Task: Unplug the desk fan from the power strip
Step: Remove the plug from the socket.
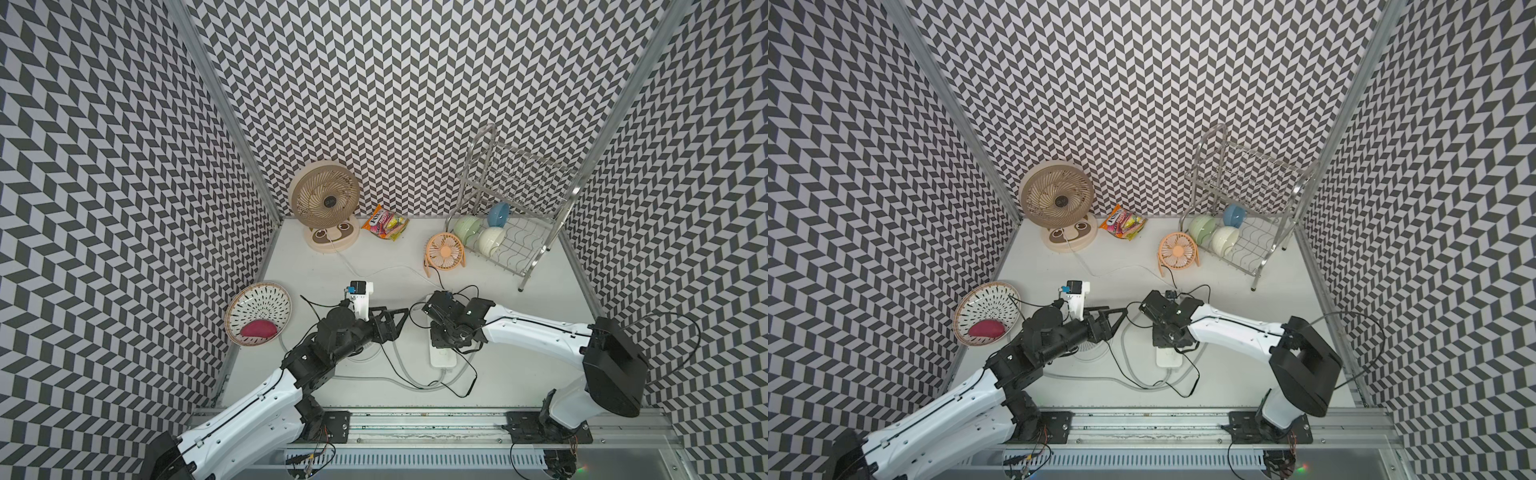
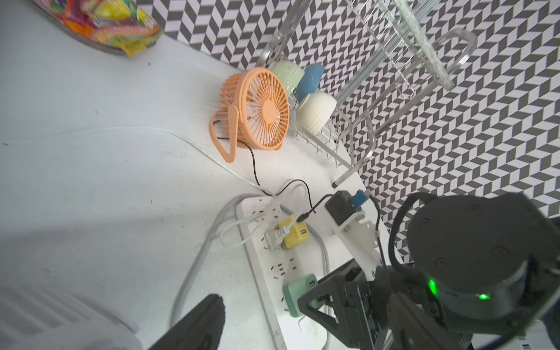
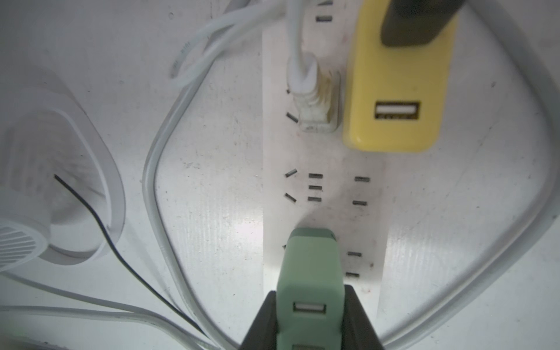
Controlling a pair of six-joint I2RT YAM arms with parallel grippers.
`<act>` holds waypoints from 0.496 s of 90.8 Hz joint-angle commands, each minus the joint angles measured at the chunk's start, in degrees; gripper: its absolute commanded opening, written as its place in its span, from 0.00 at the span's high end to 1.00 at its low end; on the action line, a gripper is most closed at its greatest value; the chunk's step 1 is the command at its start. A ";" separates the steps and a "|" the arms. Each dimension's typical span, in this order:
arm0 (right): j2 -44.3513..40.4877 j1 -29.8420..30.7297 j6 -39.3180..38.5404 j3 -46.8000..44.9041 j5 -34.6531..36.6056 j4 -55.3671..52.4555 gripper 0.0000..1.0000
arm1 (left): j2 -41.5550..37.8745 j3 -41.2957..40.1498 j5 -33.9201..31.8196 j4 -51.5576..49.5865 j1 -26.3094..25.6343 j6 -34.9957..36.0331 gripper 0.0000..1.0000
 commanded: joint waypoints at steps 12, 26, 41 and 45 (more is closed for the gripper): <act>-4.99 -3.17 -11.10 -4.20 2.84 3.62 0.75 | 9.92 1.44 -12.92 1.69 -7.38 -14.38 0.17; -4.62 -3.88 -15.30 -4.21 3.09 4.60 0.75 | 18.00 2.99 -13.76 3.24 -9.15 -20.81 0.26; -4.07 -3.95 -17.97 -3.95 0.92 5.37 0.74 | 27.86 8.93 -13.19 1.01 -9.53 -23.70 0.30; -3.89 -3.93 -18.18 -3.94 0.34 5.54 0.73 | 30.47 10.13 -12.62 1.52 -9.52 -23.71 0.31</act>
